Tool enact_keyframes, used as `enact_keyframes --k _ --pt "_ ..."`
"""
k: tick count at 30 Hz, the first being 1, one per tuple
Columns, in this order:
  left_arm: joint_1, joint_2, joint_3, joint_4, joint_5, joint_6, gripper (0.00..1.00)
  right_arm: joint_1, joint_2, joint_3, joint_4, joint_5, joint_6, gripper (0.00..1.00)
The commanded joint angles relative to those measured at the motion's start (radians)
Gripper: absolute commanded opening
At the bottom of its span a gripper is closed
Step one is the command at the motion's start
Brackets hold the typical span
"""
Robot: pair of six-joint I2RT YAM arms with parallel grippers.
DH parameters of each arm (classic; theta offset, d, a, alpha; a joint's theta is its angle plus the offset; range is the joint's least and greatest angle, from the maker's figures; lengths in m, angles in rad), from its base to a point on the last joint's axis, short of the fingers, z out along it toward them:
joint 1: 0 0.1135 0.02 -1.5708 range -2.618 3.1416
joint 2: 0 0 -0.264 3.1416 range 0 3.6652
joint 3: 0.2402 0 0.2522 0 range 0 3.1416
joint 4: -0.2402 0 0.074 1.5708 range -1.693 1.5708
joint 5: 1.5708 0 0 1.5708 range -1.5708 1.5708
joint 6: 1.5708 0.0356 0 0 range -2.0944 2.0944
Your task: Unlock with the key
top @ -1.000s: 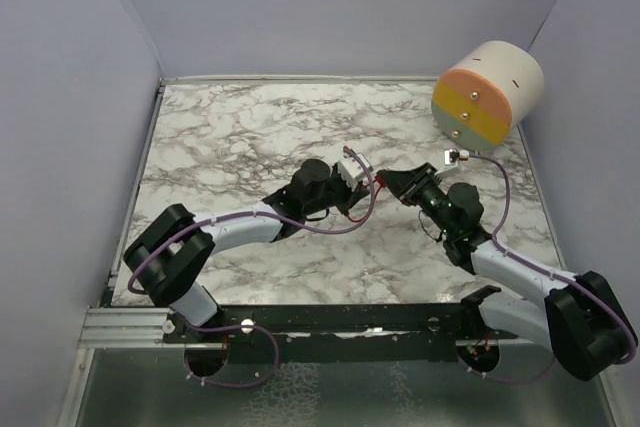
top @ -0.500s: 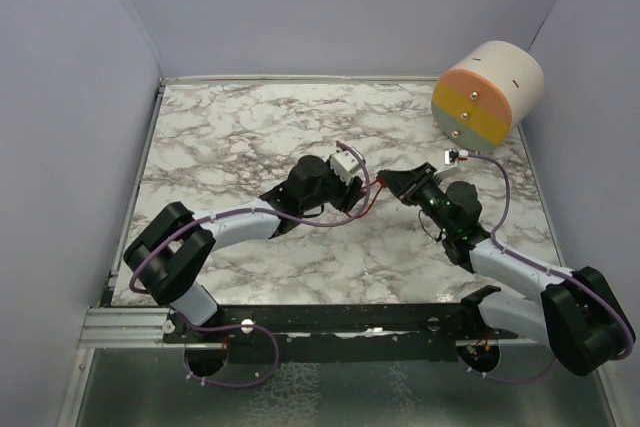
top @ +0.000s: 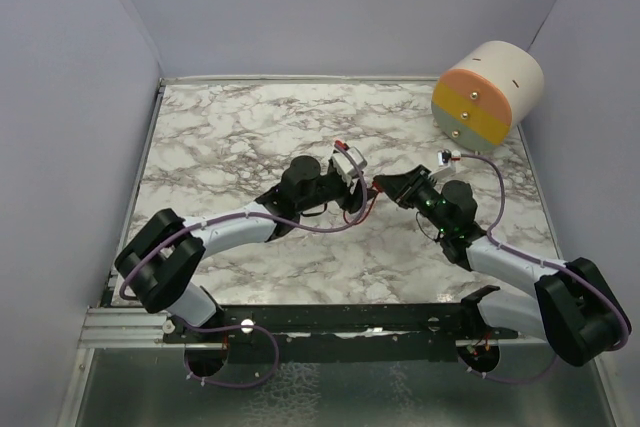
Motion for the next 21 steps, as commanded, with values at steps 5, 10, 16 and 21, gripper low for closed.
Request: enact_keyframes --k 5,10,16,21 --pt "-0.053 0.072 0.026 0.047 0.053 0.021 0.62 -0.006 -0.003 0.039 0.049 -0.039 -0.013 0.01" --pt "-0.061 0.095 0.040 0.047 0.037 0.020 0.62 -0.006 -0.003 0.041 0.054 -0.049 -0.009 0.01" --pt "-0.061 0.112 0.053 0.048 -0.009 0.021 0.62 -0.006 -0.008 0.043 0.055 -0.067 -0.011 0.01" --pt "-0.062 0.126 0.064 0.067 -0.023 0.014 0.62 -0.006 -0.012 0.038 0.053 -0.073 -0.012 0.01"
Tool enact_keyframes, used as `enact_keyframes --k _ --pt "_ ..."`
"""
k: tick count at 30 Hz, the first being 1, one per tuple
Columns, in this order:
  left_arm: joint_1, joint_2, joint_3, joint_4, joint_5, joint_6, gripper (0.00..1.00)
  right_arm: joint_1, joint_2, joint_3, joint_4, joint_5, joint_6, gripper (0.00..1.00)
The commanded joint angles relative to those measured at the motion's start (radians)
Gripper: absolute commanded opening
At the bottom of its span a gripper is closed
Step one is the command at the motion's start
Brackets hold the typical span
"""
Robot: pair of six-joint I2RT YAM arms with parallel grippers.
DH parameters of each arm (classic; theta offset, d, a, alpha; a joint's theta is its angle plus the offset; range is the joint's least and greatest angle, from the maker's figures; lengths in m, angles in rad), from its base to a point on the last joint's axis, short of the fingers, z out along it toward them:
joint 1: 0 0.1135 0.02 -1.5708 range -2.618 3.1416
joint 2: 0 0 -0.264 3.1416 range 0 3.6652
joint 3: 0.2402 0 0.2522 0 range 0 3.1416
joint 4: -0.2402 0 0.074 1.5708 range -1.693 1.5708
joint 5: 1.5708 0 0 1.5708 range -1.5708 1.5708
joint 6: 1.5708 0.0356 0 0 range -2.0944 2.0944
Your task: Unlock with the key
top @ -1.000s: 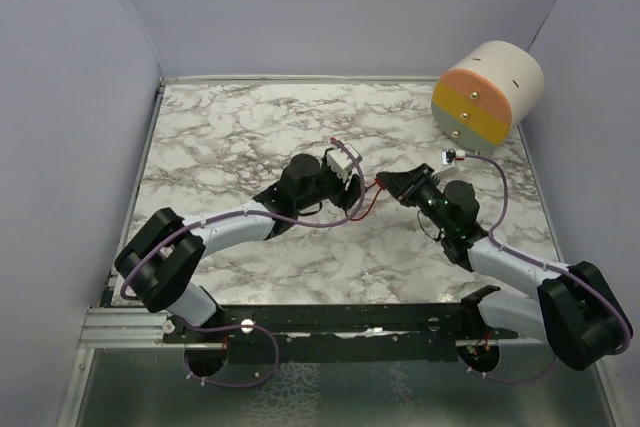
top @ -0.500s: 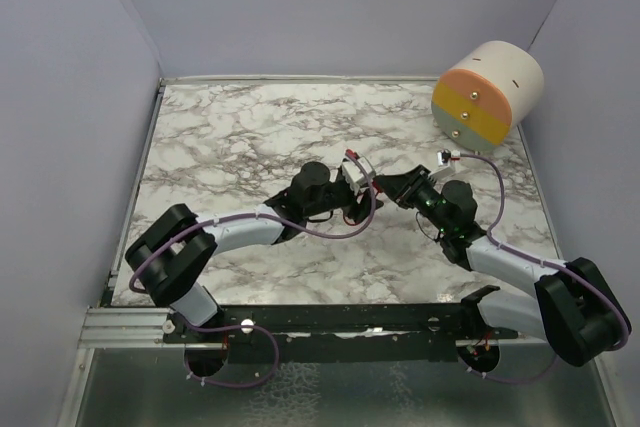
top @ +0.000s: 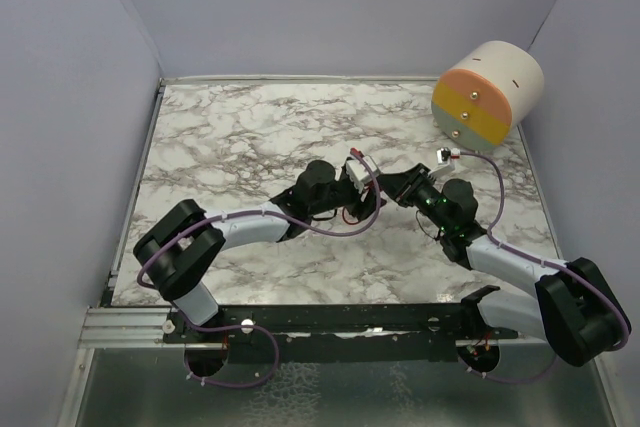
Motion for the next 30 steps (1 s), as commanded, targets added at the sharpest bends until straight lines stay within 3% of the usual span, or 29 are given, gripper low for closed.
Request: enact_keyframes --k 1,18,21,26,30 --pt "-0.002 0.019 0.033 0.050 -0.036 0.006 0.62 -0.006 -0.013 0.023 0.050 -0.030 -0.013 0.01" --pt "-0.008 0.045 0.039 0.136 -0.111 -0.030 0.48 -0.006 0.003 0.005 0.086 -0.056 -0.002 0.01" --pt "-0.011 0.049 0.045 0.141 -0.121 -0.032 0.36 -0.006 0.005 0.003 0.085 -0.058 -0.002 0.01" --pt "-0.011 0.054 0.048 0.142 -0.139 -0.042 0.00 -0.006 0.000 0.003 0.081 -0.058 0.000 0.01" --pt "-0.011 0.052 0.039 0.141 -0.154 -0.054 0.00 -0.006 -0.011 0.005 0.067 -0.051 0.012 0.03"
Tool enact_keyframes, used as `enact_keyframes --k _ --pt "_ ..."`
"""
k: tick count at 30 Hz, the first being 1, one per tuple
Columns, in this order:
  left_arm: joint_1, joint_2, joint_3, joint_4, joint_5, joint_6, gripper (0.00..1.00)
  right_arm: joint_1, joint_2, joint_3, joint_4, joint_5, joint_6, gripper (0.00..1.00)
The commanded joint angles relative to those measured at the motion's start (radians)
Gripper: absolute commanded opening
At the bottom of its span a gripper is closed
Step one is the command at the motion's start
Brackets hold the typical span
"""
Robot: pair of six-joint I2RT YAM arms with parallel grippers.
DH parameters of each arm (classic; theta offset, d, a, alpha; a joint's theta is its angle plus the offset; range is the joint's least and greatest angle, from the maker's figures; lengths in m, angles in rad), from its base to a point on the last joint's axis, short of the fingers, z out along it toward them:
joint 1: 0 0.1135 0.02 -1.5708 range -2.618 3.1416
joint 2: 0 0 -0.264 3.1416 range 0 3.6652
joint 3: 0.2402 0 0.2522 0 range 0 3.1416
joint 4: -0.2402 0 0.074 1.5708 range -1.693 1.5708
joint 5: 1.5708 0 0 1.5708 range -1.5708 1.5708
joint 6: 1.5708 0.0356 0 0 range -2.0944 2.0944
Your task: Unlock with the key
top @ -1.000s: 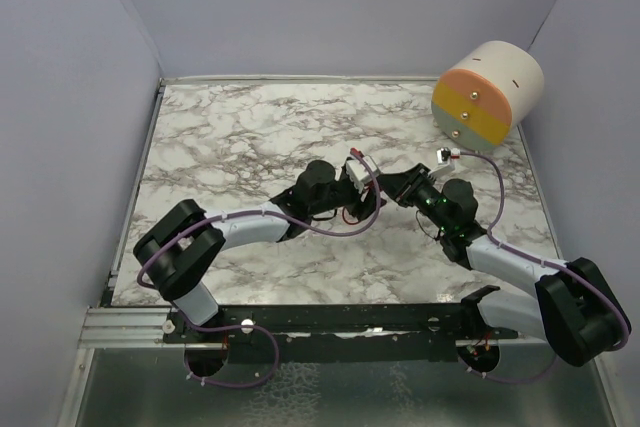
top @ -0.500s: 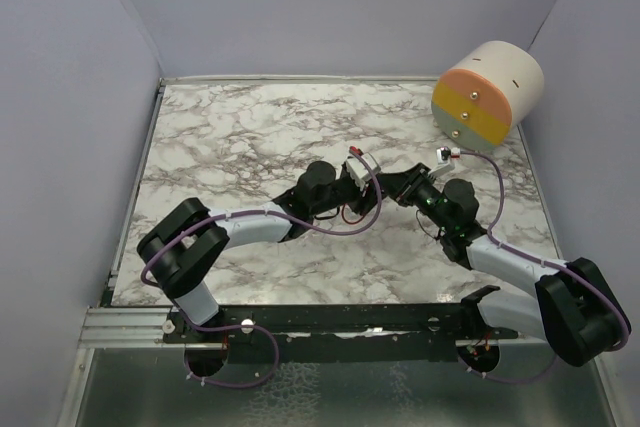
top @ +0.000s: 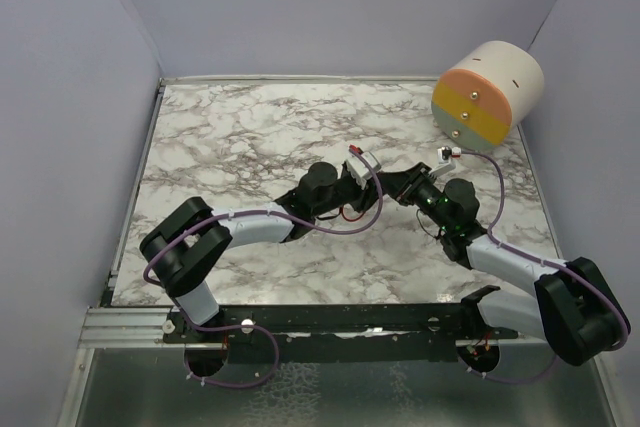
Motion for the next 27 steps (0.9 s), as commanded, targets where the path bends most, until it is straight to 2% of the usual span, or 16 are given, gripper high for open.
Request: enact_keyframes --k 1,5,8,15,27 --pt "-0.003 0.009 0.023 0.045 -0.050 -0.020 0.00 0.000 -0.017 0.004 0.039 -0.024 0.016 0.10" --pt "-0.003 0.002 0.005 0.045 -0.089 -0.034 0.00 0.000 -0.042 -0.007 0.046 0.004 0.014 0.46" --pt "-0.003 -0.009 -0.017 0.045 -0.119 -0.039 0.00 0.000 -0.068 -0.007 0.025 0.030 0.007 0.57" --pt "0.004 -0.054 -0.080 0.045 -0.144 -0.041 0.00 -0.011 -0.099 -0.003 -0.022 0.049 -0.004 0.60" --pt "0.010 -0.147 -0.149 0.045 -0.076 0.042 0.00 -0.017 -0.094 0.043 -0.130 0.046 -0.084 0.59"
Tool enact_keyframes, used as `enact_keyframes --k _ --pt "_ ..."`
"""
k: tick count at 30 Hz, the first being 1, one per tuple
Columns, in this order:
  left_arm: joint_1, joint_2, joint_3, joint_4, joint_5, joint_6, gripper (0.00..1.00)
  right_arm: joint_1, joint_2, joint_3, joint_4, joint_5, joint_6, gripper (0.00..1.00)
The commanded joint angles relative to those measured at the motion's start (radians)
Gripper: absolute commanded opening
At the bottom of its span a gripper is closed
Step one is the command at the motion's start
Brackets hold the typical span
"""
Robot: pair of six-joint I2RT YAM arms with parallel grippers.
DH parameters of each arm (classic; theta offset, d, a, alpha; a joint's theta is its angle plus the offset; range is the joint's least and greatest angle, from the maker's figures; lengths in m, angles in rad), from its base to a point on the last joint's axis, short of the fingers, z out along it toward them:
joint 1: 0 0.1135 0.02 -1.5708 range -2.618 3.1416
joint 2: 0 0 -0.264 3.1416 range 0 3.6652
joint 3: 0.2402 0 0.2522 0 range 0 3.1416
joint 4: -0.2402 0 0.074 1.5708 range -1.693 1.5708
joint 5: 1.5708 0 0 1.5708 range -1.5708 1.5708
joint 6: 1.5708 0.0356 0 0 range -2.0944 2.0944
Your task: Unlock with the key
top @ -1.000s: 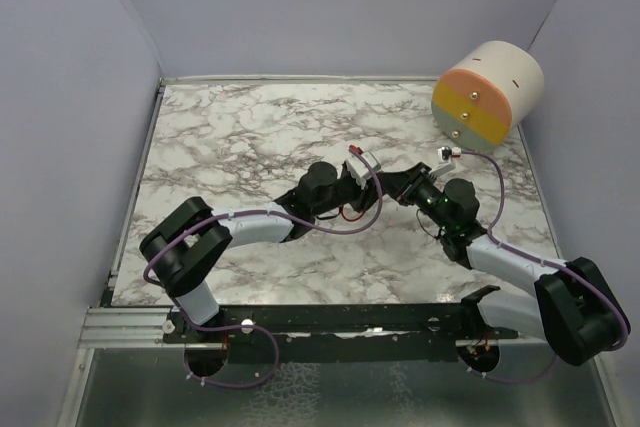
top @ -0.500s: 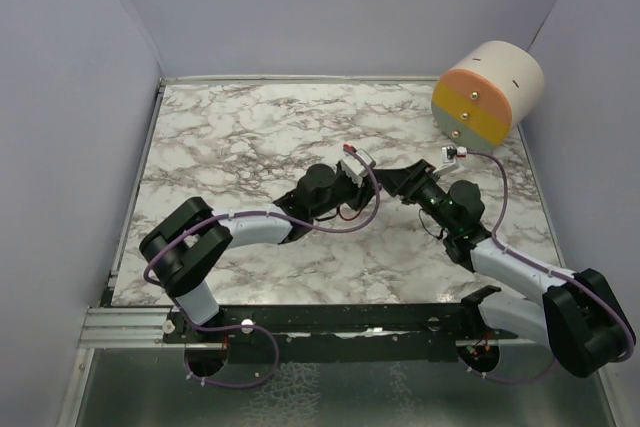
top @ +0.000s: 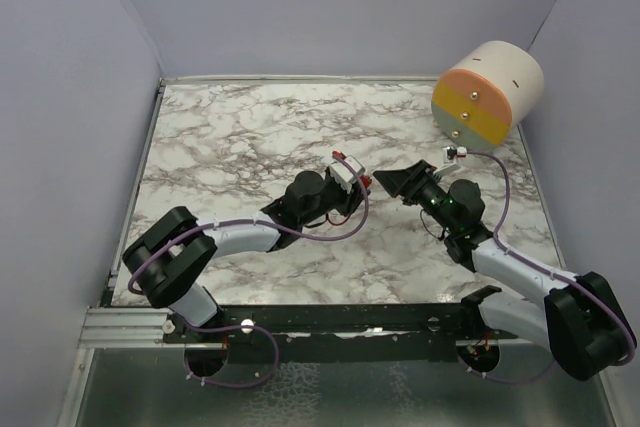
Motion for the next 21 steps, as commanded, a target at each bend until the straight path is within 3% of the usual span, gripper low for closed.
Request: enact_keyframes --k 1,10,16,21 --pt "0.006 -0.062 -0.027 0.040 0.043 0.048 0.00 -0.005 -0.013 0.049 -0.091 0.019 -0.079 0.59" --pt "0.011 -0.072 -0.034 0.025 0.111 0.064 0.00 -0.005 -0.024 0.057 -0.089 -0.002 -0.128 0.51" --pt "0.055 -0.069 -0.013 -0.012 0.263 0.009 0.00 -0.006 -0.030 0.024 -0.010 -0.035 -0.162 0.43" --pt "0.120 -0.051 0.004 -0.026 0.404 -0.070 0.00 -0.014 -0.031 -0.001 0.065 -0.086 -0.178 0.43"
